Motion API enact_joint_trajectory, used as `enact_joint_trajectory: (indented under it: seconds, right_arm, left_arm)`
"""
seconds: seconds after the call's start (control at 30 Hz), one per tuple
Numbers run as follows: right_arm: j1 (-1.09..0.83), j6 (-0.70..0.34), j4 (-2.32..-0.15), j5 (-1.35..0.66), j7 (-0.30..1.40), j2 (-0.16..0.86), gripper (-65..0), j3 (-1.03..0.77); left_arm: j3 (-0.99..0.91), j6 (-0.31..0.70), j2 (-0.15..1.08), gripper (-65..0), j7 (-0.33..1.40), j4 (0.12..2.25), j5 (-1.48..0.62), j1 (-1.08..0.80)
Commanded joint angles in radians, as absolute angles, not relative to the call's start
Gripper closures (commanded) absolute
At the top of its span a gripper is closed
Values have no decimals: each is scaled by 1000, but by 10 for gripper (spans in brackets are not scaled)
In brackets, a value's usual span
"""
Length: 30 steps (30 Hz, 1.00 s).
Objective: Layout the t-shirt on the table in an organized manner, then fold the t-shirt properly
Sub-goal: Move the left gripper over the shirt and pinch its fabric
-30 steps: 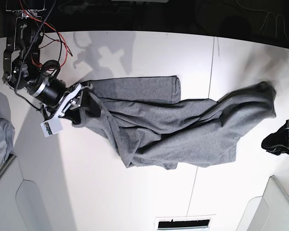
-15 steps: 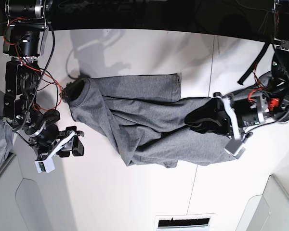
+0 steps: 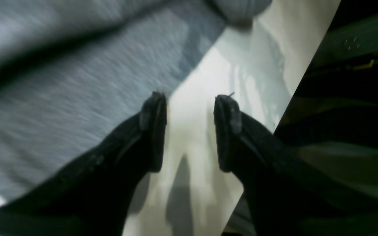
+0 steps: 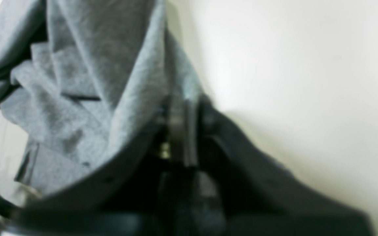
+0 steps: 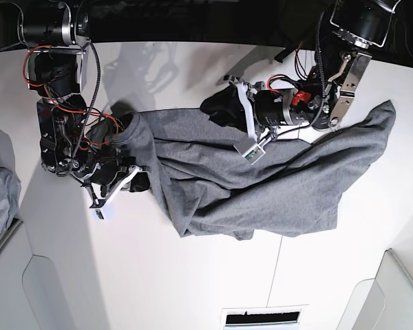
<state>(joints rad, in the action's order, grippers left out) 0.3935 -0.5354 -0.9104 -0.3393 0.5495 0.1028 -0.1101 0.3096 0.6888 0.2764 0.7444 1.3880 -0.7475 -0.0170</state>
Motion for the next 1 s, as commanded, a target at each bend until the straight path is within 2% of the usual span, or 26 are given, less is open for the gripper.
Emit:
enact_joint_trajectory:
  seconds: [0.0, 0.13, 0.23, 0.37, 0.6, 0.8, 0.9, 0.97]
  right_arm:
    - [421, -547, -924, -352, 529, 108, -4, -101]
    - [423, -547, -940, -351, 522, 108, 0, -85]
    - [423, -547, -980, -351, 519, 119, 0, -86]
    - [422, -547, -1079, -351, 527, 138, 0, -94]
    - [423, -546, -1250, -379, 597, 165, 0, -165]
    - [419, -547, -1267, -438, 616, 174, 0, -211]
    - [418, -547, -1267, -445, 626, 168, 0, -211]
    - [418, -547, -1267, -445, 626, 169, 0, -211]
  left_arm:
    - [306, 698, 279, -266, 716, 1385, -755, -3]
    - [304, 688, 283, -266, 698, 1348, -667, -2]
    - [290, 610, 308, -266, 679, 1335, -569, 0]
    - [275, 533, 386, -266, 639, 1312, -556, 0]
    - [273, 535, 520, -266, 628, 1240, -556, 0]
    - [273, 536, 601, -266, 632, 1235, -596, 0]
    - [273, 633, 616, -264, 658, 1296, -695, -1]
    - [274, 696, 608, -236, 682, 1375, -747, -5]
